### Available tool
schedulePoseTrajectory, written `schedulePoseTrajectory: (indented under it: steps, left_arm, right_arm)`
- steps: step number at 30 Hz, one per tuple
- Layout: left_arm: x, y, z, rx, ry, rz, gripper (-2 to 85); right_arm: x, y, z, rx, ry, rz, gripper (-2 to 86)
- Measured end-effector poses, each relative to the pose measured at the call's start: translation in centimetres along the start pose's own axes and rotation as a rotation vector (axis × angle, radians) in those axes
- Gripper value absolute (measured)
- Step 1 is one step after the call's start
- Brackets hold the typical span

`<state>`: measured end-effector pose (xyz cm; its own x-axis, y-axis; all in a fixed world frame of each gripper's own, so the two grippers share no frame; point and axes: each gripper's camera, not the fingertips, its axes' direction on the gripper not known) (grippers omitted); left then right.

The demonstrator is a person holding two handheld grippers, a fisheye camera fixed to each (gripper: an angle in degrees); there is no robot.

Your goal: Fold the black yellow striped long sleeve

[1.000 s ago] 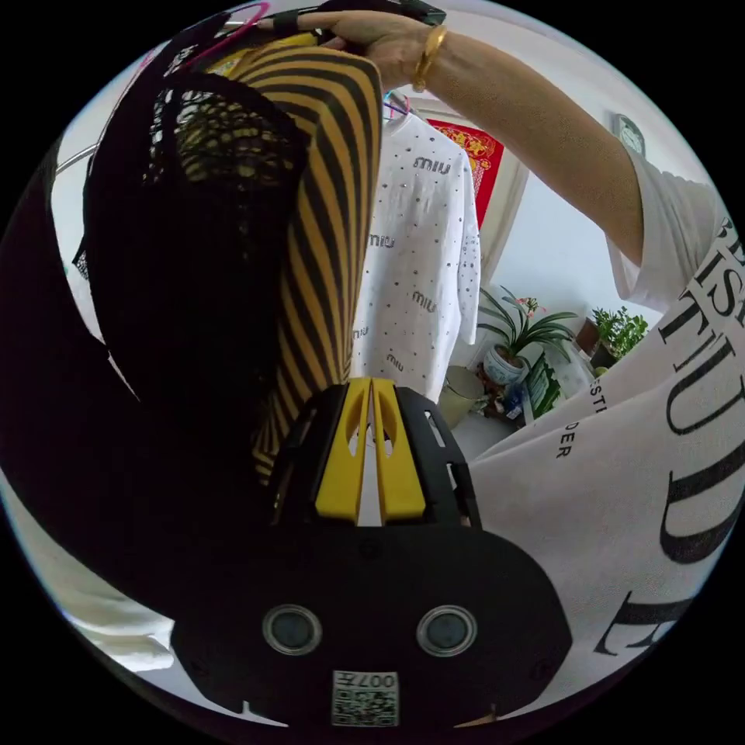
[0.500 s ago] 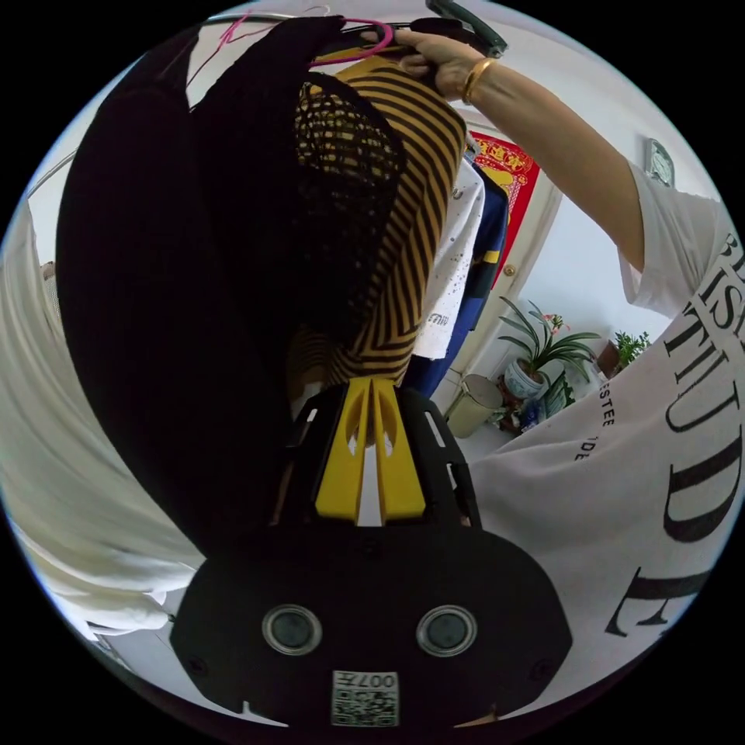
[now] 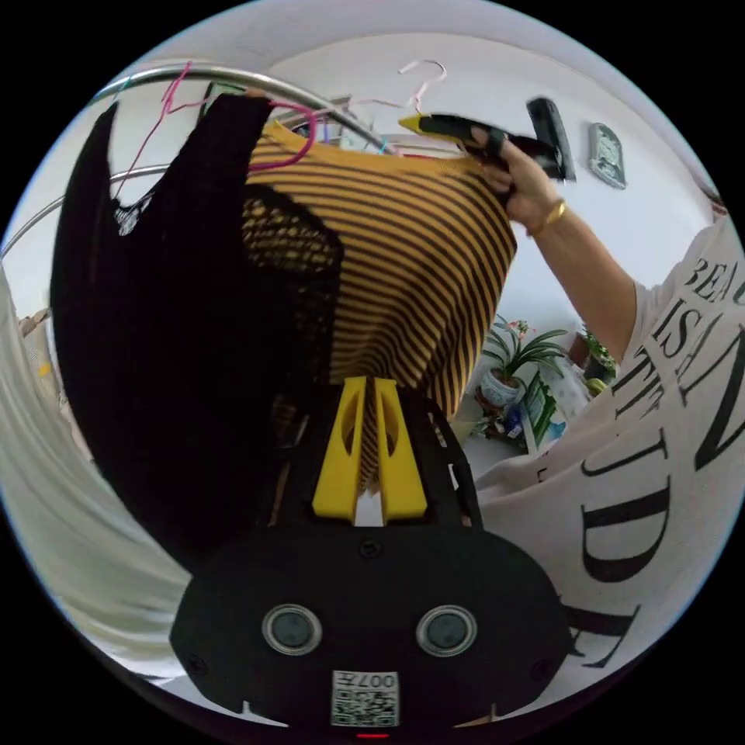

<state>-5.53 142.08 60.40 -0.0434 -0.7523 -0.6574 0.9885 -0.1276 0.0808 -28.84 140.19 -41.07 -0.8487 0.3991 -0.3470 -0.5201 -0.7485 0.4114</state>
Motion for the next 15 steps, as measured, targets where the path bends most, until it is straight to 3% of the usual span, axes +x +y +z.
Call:
schedulePoseTrajectory:
  steps: [4, 11, 15]
  left_arm:
    - [4.0, -4.1, 0.6, 0.123, 0.045, 0.108, 3.6]
    - [10.4, -10.8, 5.1, 0.318, 0.117, 0.146, 11.2]
    - [18.0, -15.5, 13.6, 0.155, 0.533, 0.287, 16.3]
  right_arm:
    - [-2.9, 6.4, -6.0, -0.022, 0.073, 0.046, -0.1]
    - [-13.6, 14.8, -16.6, -0.204, 0.375, 0.128, -0.1]
    - [-21.6, 18.8, -22.7, -0.29, 0.563, 0.226, -0.1]
